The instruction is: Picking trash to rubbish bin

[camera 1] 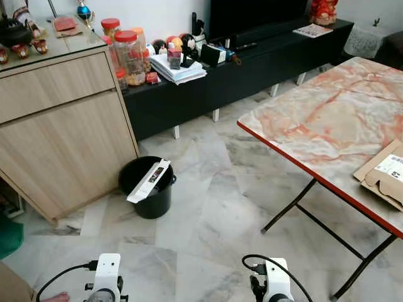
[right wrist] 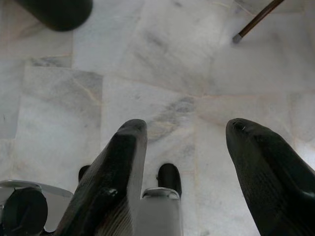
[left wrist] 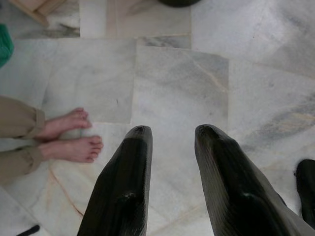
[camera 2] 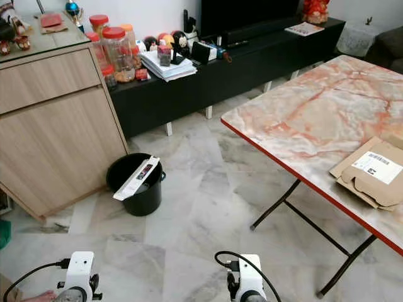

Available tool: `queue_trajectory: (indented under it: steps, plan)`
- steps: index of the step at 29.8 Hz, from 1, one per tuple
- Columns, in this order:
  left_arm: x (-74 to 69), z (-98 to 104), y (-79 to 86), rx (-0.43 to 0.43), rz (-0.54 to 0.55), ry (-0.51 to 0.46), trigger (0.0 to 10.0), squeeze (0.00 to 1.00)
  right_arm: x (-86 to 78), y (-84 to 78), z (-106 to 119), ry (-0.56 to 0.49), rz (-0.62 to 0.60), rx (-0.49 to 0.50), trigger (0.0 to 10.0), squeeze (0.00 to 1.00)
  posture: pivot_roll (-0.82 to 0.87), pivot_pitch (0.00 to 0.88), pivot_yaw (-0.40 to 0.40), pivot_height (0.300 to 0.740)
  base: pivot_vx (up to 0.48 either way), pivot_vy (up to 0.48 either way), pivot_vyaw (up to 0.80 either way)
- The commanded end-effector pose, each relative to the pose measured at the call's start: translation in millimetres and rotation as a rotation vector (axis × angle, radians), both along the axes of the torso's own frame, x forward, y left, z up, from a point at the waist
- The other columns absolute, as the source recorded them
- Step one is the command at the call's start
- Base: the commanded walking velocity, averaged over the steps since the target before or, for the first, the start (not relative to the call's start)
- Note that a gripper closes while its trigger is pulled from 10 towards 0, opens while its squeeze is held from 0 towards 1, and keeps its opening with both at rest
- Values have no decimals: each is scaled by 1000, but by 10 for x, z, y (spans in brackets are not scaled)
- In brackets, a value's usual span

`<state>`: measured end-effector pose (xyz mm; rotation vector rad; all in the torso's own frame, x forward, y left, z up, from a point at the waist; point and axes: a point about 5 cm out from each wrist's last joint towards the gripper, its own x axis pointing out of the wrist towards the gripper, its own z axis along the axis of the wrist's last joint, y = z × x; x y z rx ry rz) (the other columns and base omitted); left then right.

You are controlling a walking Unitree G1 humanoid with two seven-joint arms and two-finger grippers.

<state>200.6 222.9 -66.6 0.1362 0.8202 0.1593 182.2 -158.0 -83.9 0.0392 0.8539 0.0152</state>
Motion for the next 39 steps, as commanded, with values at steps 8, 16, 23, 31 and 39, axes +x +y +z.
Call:
queue_trajectory:
  steps: [8,16,23,31,39]
  plan:
    - [-19,-10,21,11,6,17,10000,0,-17,-56,-8,10,-24,-13,10000,0,-43,22,5,740,0,0,-800]
    - [-19,-6,34,14,13,14,10000,0,-8,-46,-4,8,-28,-10,10000,0,-39,28,6,740,0,-70,-800]
    - [-8,-2,25,29,-15,18,10000,0,-4,-45,-2,6,-30,-10,10000,0,-40,30,7,740,0,-161,-800]
    - [4,0,4,44,-45,20,10000,0,-7,-42,-4,8,-28,-10,10000,0,-39,32,8,740,0,-152,-800]
    - [4,-3,-11,52,-67,22,10000,0,-9,-39,-6,9,-26,-9,10000,0,-39,32,8,740,0,-180,-800]
